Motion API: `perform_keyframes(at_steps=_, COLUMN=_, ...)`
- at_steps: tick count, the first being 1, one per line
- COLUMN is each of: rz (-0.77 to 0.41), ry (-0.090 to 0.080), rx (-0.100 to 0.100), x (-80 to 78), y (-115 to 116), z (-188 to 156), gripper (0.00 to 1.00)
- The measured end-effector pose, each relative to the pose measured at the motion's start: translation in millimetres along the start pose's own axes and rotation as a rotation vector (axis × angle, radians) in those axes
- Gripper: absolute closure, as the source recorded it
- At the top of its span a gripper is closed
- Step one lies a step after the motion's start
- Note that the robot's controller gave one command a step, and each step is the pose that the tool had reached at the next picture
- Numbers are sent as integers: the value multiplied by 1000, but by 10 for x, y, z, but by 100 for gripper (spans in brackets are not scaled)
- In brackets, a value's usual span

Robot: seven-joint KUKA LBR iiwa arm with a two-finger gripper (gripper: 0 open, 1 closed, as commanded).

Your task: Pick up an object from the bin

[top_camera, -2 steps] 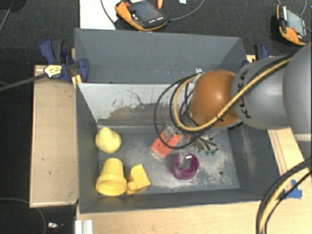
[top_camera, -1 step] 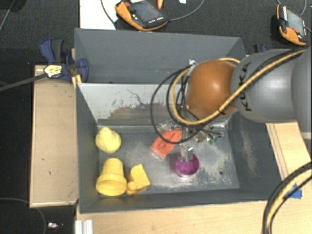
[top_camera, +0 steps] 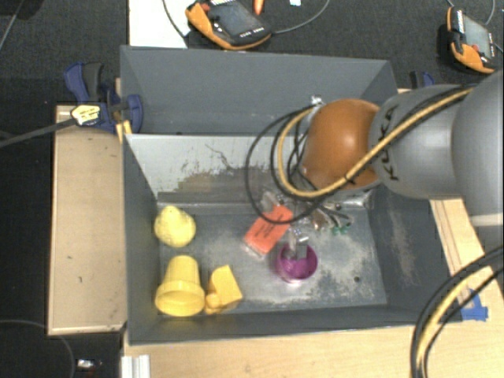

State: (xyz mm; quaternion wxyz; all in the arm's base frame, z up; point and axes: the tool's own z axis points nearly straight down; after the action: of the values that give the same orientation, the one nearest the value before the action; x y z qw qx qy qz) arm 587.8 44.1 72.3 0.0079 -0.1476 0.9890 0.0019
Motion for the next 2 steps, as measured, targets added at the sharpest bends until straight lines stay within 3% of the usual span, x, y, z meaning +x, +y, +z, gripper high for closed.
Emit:
perform_keyframes(at_steps=1, rz=-333, ry=-5, rx=1, x=10, y=-151, z=-284, gripper=0)
perform_keyframes(at_steps=2, rz=-127, ry=-12, rx=0, x=102, y=-327, z=-79, gripper=100)
